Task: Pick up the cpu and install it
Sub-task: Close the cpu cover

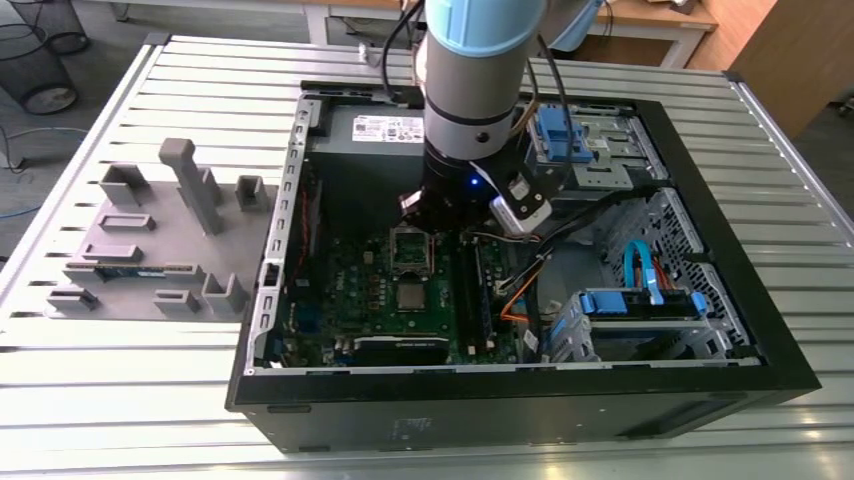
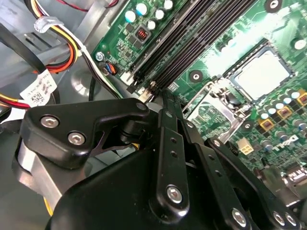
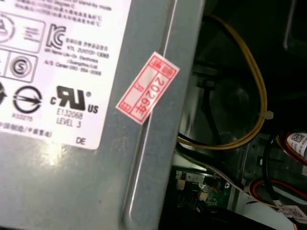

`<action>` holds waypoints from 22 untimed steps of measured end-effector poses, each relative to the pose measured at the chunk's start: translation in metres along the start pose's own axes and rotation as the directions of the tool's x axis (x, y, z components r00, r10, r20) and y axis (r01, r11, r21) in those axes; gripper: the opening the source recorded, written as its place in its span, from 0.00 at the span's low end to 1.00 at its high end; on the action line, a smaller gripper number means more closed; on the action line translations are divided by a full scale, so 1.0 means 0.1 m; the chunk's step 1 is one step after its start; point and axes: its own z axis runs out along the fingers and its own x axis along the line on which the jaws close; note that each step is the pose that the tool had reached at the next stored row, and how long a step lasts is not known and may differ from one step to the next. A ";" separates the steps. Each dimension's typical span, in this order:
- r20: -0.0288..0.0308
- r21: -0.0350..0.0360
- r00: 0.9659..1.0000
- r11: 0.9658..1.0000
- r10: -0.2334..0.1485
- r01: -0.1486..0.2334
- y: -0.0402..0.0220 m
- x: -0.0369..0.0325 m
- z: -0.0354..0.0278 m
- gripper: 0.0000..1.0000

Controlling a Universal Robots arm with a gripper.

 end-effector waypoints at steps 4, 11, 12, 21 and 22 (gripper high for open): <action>0.000 -0.001 1.000 1.000 -0.002 0.002 0.010 -0.001 0.021 0.11; 0.004 -0.022 1.000 1.000 -0.001 0.001 0.044 0.047 -0.156 0.11; 0.004 -0.021 1.000 1.000 -0.001 0.001 0.046 0.044 -0.198 0.11; 0.003 -0.017 1.000 1.000 -0.002 0.002 0.036 0.040 -0.209 0.11; 0.003 -0.016 1.000 1.000 -0.002 0.002 0.026 0.040 -0.208 0.11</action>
